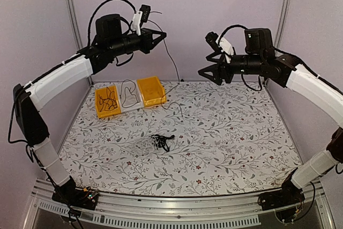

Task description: Untangle the cables

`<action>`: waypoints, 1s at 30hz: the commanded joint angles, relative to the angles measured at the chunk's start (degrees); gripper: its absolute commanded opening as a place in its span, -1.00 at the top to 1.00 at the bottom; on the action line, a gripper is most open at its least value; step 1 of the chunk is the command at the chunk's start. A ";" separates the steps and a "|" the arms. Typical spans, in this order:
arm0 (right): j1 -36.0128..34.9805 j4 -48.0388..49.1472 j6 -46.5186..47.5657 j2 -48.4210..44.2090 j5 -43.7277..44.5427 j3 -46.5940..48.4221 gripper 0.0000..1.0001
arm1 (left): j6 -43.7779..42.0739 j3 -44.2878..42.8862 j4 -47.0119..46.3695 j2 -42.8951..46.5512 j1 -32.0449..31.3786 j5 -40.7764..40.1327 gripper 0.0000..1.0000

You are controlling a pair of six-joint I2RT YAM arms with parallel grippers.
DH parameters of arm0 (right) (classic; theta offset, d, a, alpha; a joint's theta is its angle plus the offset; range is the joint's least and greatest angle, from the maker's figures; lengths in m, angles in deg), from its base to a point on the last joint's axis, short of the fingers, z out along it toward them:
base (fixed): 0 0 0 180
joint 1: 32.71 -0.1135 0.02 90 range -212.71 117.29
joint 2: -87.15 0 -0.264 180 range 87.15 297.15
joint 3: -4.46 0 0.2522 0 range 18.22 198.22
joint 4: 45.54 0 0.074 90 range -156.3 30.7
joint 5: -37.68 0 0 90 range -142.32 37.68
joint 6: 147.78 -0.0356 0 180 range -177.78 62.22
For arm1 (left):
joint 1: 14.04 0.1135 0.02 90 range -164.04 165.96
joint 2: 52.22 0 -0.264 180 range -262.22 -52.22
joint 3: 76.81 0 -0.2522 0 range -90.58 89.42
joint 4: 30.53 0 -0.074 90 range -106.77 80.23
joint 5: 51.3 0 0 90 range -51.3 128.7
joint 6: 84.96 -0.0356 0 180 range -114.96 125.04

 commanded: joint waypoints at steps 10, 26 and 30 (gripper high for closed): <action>1.21 -1.31 0.94 -6.36 1.66 -14.31 -0.53 | -1.57 -6.96 4.14 -2.31 10.40 -5.10 1.00; 2.49 -2.50 1.94 -8.88 2.69 -19.34 -0.53 | 1.34 -9.60 0.90 -8.39 20.49 -2.88 1.00; 2.74 -2.74 1.81 -9.33 2.70 -19.88 -0.52 | 1.99 -10.37 -1.07 -10.10 21.55 -2.36 1.00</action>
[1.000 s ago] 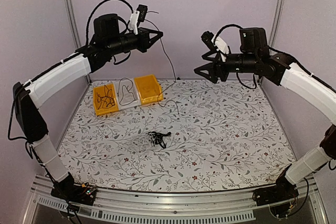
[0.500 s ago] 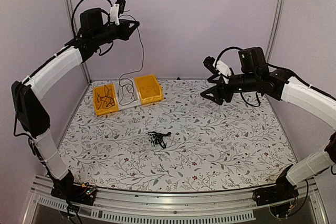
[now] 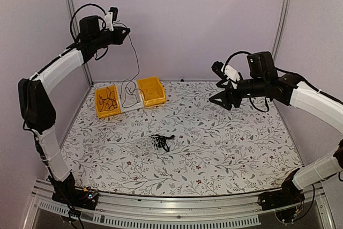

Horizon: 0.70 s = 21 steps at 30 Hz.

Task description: Untangle the cables

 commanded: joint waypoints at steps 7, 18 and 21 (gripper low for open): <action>0.84 -0.87 0.43 -1.74 1.05 -0.80 -0.52 | 2.76 -7.07 -3.88 -2.55 2.59 2.85 1.00; 1.02 0.10 0.54 -0.36 0.30 -0.03 -0.52 | 4.10 -8.28 -6.68 0.71 2.67 5.14 1.00; 1.02 0.01 0.63 -0.16 0.27 0.09 -0.52 | 3.32 -5.67 -6.39 1.46 2.79 4.77 1.00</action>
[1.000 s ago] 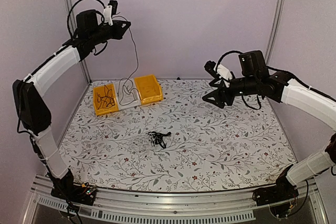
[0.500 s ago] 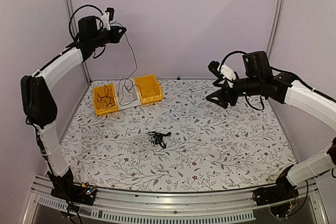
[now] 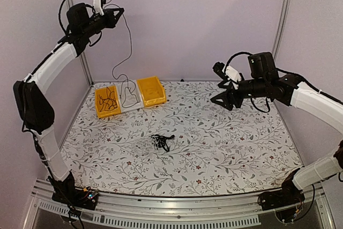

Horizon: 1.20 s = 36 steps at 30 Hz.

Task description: Untangle the cables

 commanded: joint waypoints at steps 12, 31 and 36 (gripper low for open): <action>0.38 -0.47 0.29 -0.28 0.45 0.07 -0.52 | -4.65 10.04 0.40 0.54 2.00 0.09 1.00; 1.64 -0.30 1.09 -2.17 0.88 -3.14 -0.52 | 0.18 20.54 1.23 -9.96 2.61 -5.23 1.00; 1.94 -0.43 1.26 -2.48 0.84 -4.16 -0.52 | 1.12 23.08 6.04 -11.44 2.11 -8.78 1.00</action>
